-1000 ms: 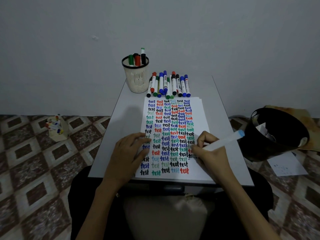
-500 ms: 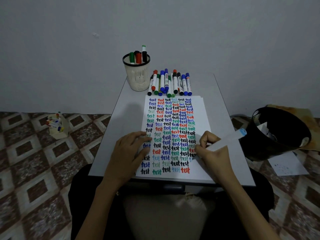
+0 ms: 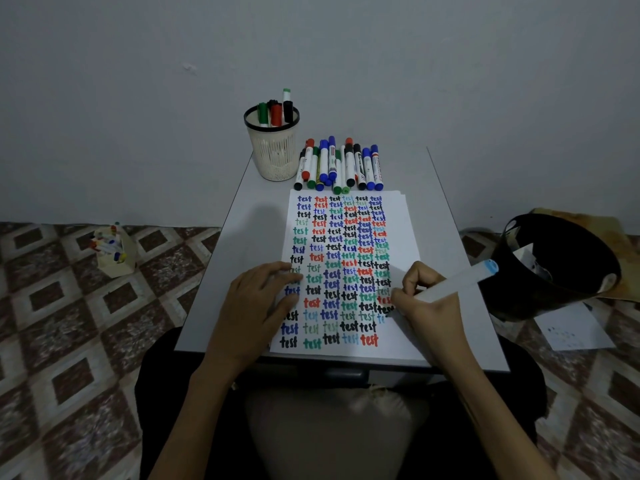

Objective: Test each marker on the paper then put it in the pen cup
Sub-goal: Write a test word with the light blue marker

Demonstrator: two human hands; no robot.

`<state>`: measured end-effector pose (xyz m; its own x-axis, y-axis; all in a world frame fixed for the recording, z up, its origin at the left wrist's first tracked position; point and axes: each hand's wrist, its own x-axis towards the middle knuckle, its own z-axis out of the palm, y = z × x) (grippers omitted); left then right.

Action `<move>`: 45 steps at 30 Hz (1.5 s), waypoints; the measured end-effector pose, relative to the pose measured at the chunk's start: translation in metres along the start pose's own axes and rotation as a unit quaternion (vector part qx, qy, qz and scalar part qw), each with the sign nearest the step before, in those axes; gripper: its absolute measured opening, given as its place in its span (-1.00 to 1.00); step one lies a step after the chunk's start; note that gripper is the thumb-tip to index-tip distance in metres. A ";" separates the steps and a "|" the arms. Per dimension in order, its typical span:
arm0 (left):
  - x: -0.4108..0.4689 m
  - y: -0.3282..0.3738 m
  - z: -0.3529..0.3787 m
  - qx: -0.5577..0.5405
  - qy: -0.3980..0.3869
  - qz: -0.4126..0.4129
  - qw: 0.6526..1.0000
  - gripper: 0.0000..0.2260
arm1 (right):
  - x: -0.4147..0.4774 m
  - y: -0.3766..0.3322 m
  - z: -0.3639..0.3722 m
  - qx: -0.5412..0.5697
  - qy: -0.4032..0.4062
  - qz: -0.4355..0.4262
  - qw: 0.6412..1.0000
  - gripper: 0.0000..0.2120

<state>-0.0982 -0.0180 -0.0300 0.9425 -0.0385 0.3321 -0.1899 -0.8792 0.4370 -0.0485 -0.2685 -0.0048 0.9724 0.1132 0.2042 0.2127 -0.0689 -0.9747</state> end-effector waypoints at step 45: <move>-0.003 0.004 -0.024 -0.180 0.082 -0.076 0.977 -0.81 | -0.005 -0.022 0.004 0.269 -0.063 0.083 0.957 -0.85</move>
<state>-0.1087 -0.0100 -0.0092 0.9163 0.1819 0.3569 -0.1632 -0.6442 0.7473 -0.0580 -0.2638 0.0153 0.9622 0.2651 0.0630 -0.0568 0.4213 -0.9051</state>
